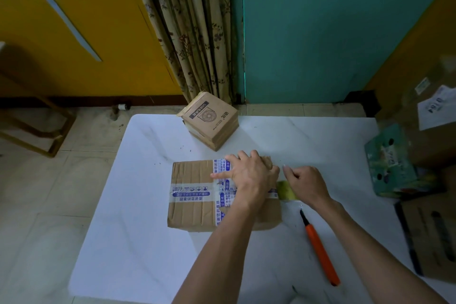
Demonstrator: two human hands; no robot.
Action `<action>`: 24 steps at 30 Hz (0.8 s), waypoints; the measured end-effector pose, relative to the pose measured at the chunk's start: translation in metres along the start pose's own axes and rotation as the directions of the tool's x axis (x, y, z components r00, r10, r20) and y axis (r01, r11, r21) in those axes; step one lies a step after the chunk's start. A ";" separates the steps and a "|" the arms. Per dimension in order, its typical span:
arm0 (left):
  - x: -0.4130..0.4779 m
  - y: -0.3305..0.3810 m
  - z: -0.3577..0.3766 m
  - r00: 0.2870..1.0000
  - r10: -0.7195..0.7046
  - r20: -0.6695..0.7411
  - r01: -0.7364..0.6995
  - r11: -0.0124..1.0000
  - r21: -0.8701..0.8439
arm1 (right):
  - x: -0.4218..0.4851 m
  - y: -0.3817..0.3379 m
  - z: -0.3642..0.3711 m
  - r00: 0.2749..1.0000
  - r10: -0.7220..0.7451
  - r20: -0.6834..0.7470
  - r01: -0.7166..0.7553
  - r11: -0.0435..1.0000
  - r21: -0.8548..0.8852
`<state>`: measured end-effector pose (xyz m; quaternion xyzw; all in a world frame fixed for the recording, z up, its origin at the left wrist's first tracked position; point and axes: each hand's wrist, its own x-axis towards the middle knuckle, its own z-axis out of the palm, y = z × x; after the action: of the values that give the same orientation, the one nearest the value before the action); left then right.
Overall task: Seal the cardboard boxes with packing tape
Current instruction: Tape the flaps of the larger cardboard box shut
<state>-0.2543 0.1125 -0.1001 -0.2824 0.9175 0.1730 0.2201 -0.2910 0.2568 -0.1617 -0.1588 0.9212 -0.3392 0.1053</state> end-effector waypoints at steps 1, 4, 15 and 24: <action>-0.002 -0.003 -0.001 1.000 0.010 -0.011 -0.010 1.000 -0.006 | -0.003 0.000 -0.004 1.000 -0.011 0.004 0.011 1.000 0.005; -0.008 -0.012 -0.007 0.998 0.040 -0.052 -0.042 0.998 -0.040 | -0.012 -0.006 -0.019 0.998 -0.067 -0.021 0.067 0.997 0.032; -0.016 -0.112 -0.071 0.983 0.119 -0.138 -0.162 0.918 -0.362 | -0.021 -0.103 -0.035 0.981 -0.192 -0.030 0.173 0.795 0.582; -0.026 -0.187 -0.094 0.977 0.123 -0.177 -0.204 0.793 -0.574 | -0.012 -0.130 -0.012 0.944 -0.329 0.033 0.310 0.916 0.253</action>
<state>-0.1529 -0.0631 -0.0439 -0.2670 0.8519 0.4482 0.0454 -0.2551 0.1745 -0.0664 -0.3054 0.8295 -0.4565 0.1016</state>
